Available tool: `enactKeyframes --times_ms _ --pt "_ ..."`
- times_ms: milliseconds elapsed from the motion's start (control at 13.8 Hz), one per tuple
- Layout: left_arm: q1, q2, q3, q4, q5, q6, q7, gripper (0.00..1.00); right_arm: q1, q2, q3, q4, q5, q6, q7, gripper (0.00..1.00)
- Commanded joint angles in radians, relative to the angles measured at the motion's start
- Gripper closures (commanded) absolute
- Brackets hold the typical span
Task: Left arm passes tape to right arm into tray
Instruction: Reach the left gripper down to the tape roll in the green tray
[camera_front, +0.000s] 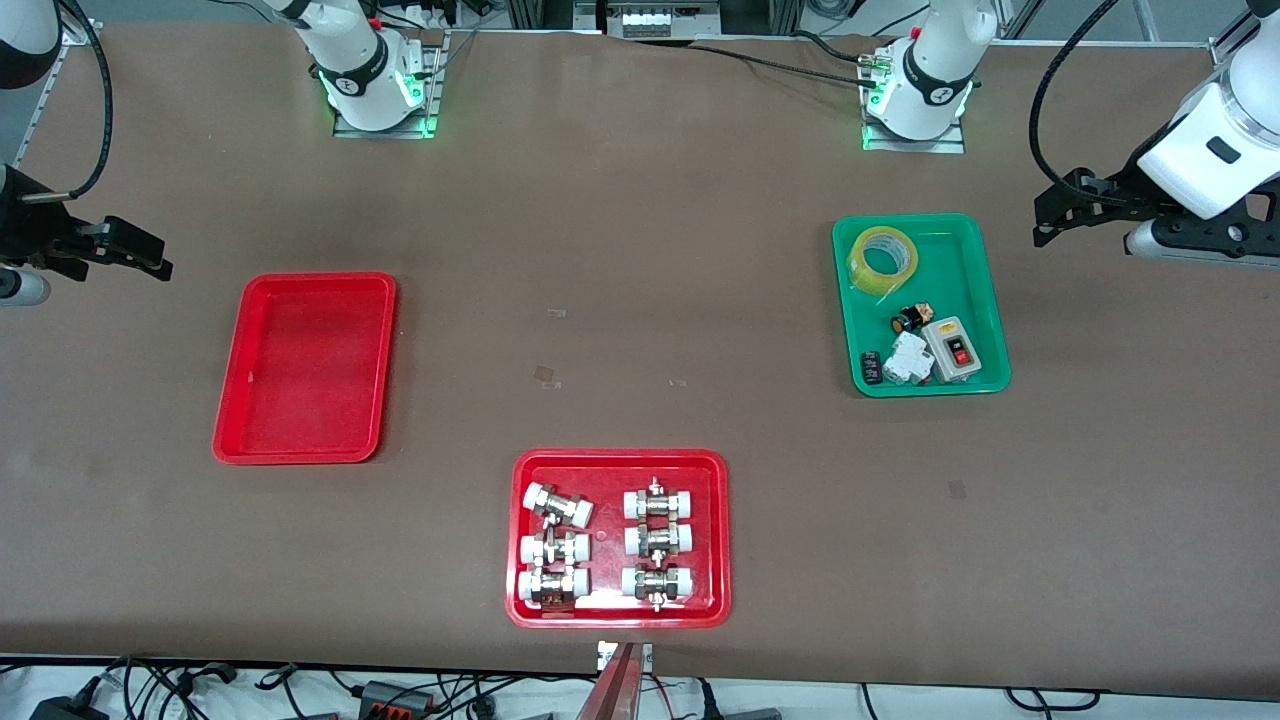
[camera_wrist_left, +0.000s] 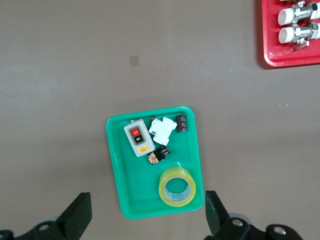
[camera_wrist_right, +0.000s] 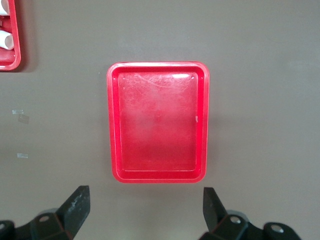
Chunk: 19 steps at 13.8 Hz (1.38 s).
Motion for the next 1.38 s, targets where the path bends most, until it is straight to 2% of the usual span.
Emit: enactKeyframes --times_ms 0,508,726,1016,1234,1306 --pt "0.0 0.007 0.0 0.018 -0.011 0.0 0.025 0.0 -0.014 -0.037 0.009 -0.014 0.004 -0.009 -0.01 0.0" --pt "-0.008 0.014 -0.002 0.016 -0.012 -0.012 0.017 0.0 -0.014 -0.028 0.009 -0.013 0.004 0.001 -0.01 0.0" --pt "-0.039 0.021 -0.052 0.0 -0.014 -0.092 0.001 0.0 -0.015 -0.022 0.009 -0.007 0.006 0.004 -0.011 0.0" --pt "-0.036 0.01 -0.094 -0.212 -0.014 -0.121 -0.11 0.0 -0.014 -0.022 0.009 -0.007 0.009 -0.002 -0.011 0.0" --pt "-0.004 0.011 -0.094 -0.409 -0.015 -0.008 -0.143 0.0 -0.015 -0.006 0.009 -0.002 0.012 0.007 -0.01 0.0" --pt "0.016 0.013 -0.094 -0.495 -0.015 0.065 -0.151 0.0 -0.015 -0.002 0.009 0.004 0.012 -0.003 -0.011 0.0"
